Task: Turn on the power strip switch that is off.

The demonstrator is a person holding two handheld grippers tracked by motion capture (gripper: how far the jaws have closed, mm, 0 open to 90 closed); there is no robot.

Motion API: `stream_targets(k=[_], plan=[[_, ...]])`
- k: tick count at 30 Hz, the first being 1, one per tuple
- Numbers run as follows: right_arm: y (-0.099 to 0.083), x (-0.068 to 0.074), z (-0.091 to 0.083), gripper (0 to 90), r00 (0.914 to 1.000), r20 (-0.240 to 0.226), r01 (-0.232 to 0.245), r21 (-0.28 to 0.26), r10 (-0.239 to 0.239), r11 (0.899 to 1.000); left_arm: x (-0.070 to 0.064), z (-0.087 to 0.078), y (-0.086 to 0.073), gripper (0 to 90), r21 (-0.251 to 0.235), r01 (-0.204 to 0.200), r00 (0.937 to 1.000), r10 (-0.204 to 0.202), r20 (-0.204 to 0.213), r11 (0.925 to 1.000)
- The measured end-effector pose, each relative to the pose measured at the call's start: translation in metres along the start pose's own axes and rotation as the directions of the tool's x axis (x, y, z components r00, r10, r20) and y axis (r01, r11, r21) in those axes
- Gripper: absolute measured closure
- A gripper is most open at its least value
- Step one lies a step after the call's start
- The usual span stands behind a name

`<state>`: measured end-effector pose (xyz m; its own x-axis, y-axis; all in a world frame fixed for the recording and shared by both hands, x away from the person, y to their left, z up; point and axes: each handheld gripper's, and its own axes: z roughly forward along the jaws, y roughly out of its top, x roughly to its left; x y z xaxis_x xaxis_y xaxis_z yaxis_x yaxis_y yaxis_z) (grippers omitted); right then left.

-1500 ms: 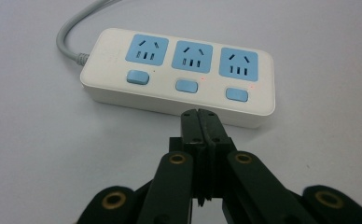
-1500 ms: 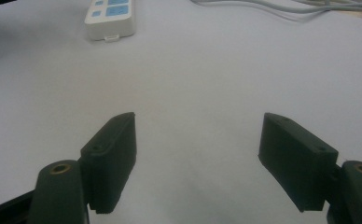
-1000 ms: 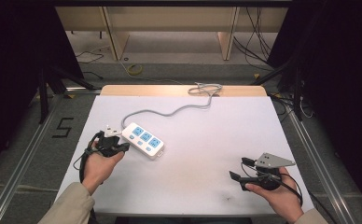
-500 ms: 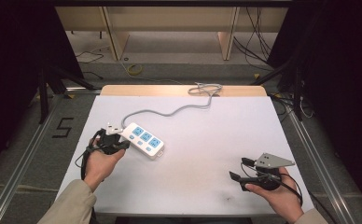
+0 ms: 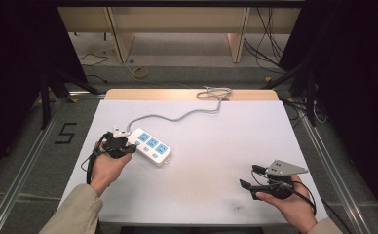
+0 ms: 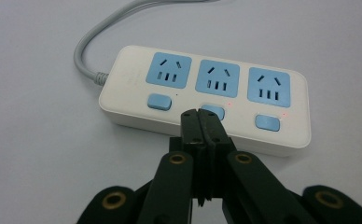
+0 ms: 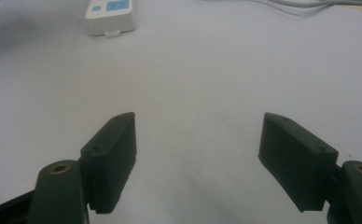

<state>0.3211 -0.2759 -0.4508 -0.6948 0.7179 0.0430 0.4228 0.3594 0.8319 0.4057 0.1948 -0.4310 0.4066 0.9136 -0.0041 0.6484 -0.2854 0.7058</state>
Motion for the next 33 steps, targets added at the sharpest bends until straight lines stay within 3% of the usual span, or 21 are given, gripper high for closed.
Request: stream_targets(k=[19,28,33], plan=[[-0.001,0.000,-0.001,27.9,1.0000,0.001,-0.005,0.000,0.005,1.000,0.004,0.009,0.012,89.8,0.012,0.009,1.0000,-0.009,-0.001,0.9999],[-0.001,0.000,-0.002,27.9,1.0000,0.003,-0.007,-0.003,0.007,1.000,0.002,0.009,0.022,89.8,0.025,-0.027,0.9994,0.028,-0.023,0.9993],[-0.001,0.000,-0.002,27.9,0.9999,0.005,-0.010,0.000,0.010,1.000,0.004,0.011,0.026,89.8,0.025,-0.022,0.9993,0.023,-0.029,0.9994]])
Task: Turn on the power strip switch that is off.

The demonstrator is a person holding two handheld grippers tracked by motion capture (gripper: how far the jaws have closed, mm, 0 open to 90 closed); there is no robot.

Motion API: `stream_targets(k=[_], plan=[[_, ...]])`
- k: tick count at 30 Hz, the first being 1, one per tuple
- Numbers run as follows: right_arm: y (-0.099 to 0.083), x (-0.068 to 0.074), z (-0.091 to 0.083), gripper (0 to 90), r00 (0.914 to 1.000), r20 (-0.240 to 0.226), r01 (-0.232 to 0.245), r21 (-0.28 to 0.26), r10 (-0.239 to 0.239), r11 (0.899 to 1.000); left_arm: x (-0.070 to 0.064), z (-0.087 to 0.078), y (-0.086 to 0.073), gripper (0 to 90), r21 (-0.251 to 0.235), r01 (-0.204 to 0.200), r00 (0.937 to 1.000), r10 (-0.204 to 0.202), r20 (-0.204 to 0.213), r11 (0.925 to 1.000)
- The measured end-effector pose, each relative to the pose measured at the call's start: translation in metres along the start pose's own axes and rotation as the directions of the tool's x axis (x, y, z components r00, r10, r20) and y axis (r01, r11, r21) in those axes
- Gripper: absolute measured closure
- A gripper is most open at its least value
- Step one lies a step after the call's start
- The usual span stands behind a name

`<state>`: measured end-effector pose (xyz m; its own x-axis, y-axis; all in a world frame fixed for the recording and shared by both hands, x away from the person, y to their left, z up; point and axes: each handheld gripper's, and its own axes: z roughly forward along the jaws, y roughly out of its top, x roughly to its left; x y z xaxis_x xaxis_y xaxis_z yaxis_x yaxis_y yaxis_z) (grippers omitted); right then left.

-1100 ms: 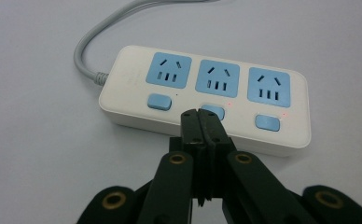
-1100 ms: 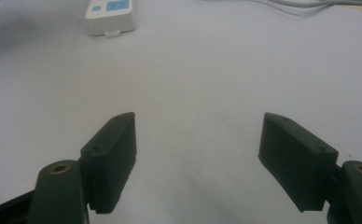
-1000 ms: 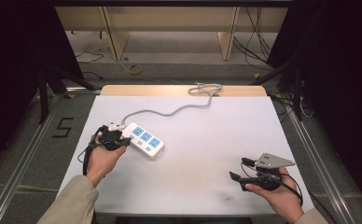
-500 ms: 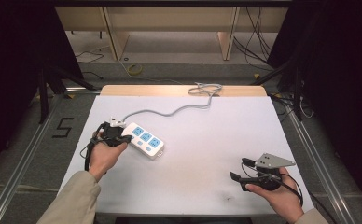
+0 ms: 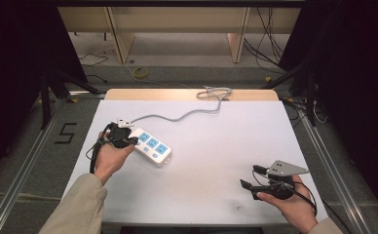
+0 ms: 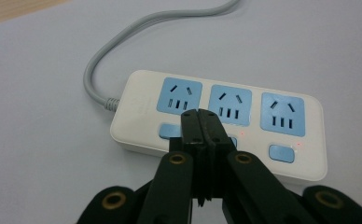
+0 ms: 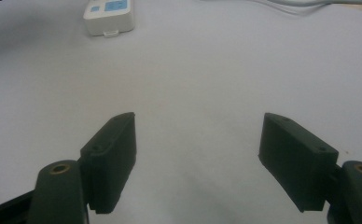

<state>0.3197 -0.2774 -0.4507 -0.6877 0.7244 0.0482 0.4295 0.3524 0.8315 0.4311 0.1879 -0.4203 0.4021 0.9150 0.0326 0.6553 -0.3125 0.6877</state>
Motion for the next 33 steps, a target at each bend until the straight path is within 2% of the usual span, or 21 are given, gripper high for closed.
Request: stream_targets(k=[8,11,26,33], plan=[[0.000,-0.001,0.000,28.0,1.0000,0.002,-0.002,-0.005,0.002,1.000,0.003,0.005,0.003,89.8,0.010,0.001,1.0000,-0.001,-0.007,1.0000],[0.000,-0.001,-0.001,27.9,1.0000,0.002,0.001,-0.004,-0.001,1.000,0.003,0.006,0.004,89.9,0.012,-0.015,0.9995,0.016,-0.027,0.9998],[0.000,-0.001,-0.001,28.0,1.0000,0.005,-0.002,-0.005,0.002,1.000,0.007,0.013,0.009,89.9,0.047,0.017,0.9994,-0.016,-0.032,0.9987],[0.000,-0.001,-0.001,28.0,1.0000,0.006,-0.007,-0.007,0.007,1.000,0.006,0.017,0.011,89.8,0.063,0.010,0.9996,-0.008,-0.025,0.9980]])
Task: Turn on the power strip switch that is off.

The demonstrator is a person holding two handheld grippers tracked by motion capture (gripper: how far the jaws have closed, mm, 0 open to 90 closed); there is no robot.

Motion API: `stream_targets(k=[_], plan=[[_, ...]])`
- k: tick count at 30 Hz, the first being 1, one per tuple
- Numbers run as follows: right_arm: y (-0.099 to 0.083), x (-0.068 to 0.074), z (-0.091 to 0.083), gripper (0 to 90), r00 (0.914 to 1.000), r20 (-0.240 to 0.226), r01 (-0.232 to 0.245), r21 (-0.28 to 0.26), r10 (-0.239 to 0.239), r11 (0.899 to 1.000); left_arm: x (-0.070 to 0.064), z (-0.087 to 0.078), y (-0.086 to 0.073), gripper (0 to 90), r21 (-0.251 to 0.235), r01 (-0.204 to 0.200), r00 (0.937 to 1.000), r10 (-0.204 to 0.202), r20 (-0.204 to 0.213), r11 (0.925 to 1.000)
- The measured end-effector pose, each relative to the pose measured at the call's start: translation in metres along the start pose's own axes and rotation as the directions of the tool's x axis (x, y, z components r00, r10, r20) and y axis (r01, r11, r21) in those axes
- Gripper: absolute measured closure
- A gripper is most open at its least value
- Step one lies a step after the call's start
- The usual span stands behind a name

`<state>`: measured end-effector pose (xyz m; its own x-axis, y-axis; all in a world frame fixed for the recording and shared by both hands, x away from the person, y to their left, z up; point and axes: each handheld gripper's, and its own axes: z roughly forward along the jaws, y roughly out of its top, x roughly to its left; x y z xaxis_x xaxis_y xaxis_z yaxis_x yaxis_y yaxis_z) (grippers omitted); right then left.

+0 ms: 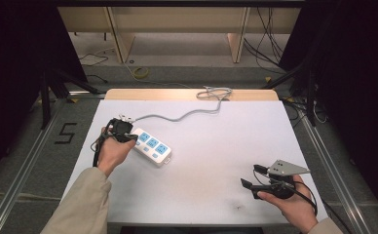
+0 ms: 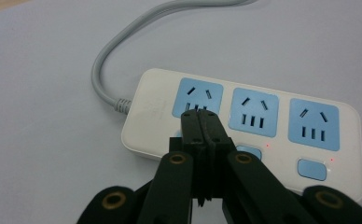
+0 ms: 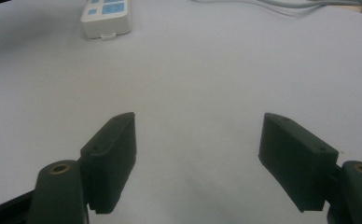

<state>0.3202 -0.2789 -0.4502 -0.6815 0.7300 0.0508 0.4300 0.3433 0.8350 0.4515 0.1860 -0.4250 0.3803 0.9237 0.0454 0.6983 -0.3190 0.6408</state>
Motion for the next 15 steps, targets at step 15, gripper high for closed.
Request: stream_targets(k=[15], plan=[[-0.0004,-0.0038,-0.0017,27.9,1.0000,0.009,-0.004,-0.005,0.005,1.000,0.0028,0.0101,0.0056,89.8,0.028,0.006,1.0000,-0.006,0.008,0.9996]])
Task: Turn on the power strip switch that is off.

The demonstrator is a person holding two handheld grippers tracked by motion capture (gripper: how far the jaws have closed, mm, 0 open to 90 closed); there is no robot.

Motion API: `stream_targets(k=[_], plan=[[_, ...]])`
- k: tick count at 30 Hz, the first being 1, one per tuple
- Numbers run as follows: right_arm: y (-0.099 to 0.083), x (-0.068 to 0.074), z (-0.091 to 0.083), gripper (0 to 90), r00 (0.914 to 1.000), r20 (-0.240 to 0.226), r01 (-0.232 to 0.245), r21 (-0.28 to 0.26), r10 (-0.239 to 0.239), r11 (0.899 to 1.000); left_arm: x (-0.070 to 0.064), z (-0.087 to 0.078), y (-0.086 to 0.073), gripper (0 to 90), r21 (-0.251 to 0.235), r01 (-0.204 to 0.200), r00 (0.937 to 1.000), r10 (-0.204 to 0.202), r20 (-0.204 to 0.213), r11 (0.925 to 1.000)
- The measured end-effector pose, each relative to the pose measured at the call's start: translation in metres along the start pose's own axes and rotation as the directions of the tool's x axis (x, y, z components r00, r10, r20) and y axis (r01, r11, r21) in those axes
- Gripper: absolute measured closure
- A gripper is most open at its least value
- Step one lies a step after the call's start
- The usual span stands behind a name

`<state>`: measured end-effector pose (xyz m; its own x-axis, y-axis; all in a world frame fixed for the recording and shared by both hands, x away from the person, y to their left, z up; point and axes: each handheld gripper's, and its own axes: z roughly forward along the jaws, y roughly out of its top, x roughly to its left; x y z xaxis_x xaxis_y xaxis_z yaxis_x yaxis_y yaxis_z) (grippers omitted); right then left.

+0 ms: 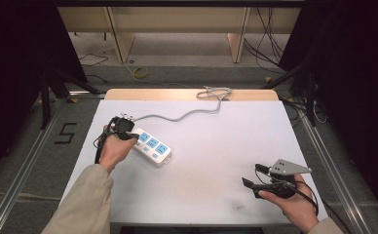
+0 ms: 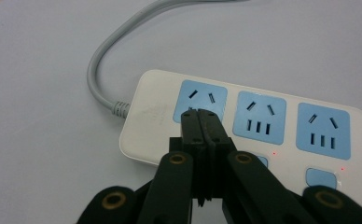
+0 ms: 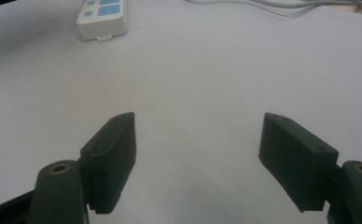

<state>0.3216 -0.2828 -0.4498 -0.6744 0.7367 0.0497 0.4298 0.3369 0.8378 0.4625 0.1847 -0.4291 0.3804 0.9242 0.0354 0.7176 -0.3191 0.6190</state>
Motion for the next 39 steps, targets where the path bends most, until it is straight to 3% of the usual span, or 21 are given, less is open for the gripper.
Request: stream_targets(k=[18,39], plan=[[0.000,-0.002,0.000,27.8,1.0000,0.001,0.003,0.009,-0.003,1.000,0.003,0.014,0.004,89.8,0.046,-0.010,0.9999,0.010,-0.004,0.9989],[0.000,0.001,0.001,28.6,0.9999,-0.013,0.012,0.023,-0.012,1.000,0.001,0.017,0.004,89.9,0.081,-0.032,0.9994,0.033,-0.012,0.9962]])
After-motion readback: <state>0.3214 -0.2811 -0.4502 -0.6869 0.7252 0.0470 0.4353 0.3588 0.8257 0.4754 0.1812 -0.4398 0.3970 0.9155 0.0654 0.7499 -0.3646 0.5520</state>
